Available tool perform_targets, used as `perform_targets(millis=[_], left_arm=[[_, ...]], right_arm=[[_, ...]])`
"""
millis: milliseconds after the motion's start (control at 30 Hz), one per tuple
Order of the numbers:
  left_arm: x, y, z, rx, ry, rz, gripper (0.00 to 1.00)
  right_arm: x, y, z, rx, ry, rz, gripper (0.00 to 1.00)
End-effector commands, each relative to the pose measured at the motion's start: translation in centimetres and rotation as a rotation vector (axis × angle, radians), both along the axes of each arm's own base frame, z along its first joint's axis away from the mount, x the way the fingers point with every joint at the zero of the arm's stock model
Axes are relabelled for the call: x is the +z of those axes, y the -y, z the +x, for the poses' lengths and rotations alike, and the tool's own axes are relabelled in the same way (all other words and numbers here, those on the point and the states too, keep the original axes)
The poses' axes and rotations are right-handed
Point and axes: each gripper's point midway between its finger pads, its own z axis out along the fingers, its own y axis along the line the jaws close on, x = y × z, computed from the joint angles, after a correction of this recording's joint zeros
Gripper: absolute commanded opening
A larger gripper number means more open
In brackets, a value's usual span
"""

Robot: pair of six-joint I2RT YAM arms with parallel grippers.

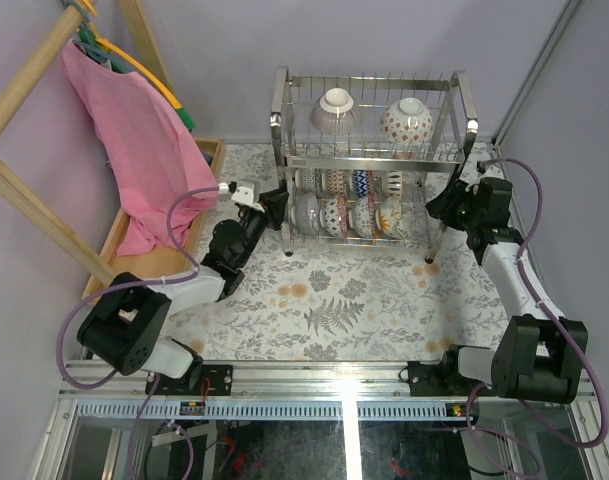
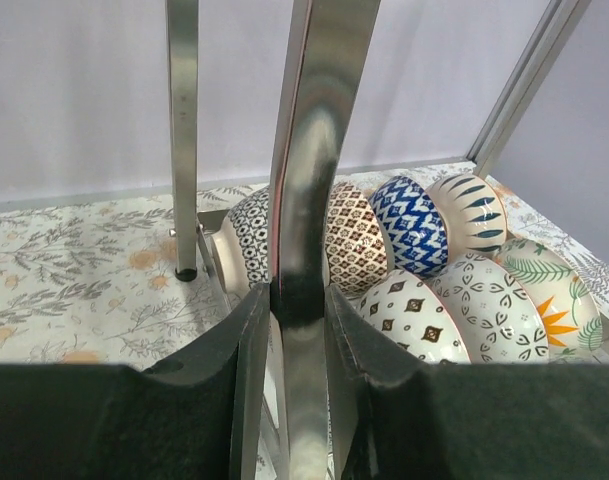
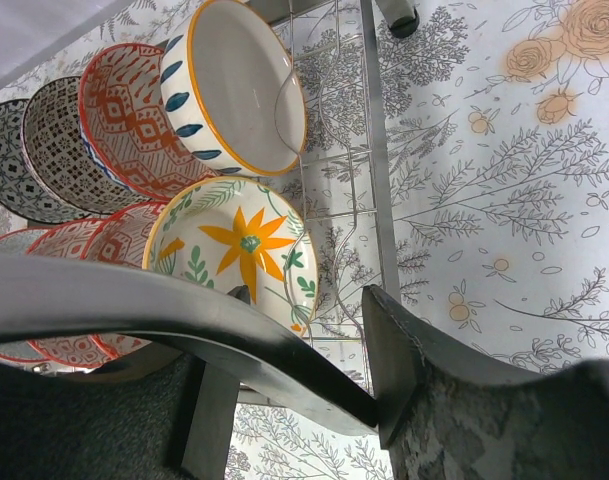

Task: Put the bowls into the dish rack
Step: Adjust the dish rack at the center of the board.

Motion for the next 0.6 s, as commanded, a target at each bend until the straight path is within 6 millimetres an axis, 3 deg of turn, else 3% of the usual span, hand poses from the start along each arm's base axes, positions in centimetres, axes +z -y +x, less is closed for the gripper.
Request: perform_targets(millis=[0, 133, 333, 500, 567], left_arm=[[-1.5, -0.1, -1.1, 0.007, -0.078, 0.040, 0.00], [-2.2, 0.2, -0.1, 0.014, -0.125, 0.099, 0.03], [-0.5, -0.6, -0.9, 0.027, -0.135, 0.094, 0.29], [1.4, -1.9, -2.5, 0.042, -0.128, 0.069, 0.51], [2.1, -2.5, -3.2, 0.055, -0.129, 0.053, 0.74]], right_arm=[[1.7, -2.0, 0.6, 0.025, 0.013, 0.101, 0.54], [1.0, -1.5, -0.7, -0.007, -0.016, 0.086, 0.64], [1.9, -0.2, -2.9, -0.073, -0.053, 0.042, 0.99], [3.8, 1.0, -4.7, -0.139, -0.045, 0.005, 0.99], [4.0, 1.3, -5.5, -0.162, -0.063, -0.005, 0.99]])
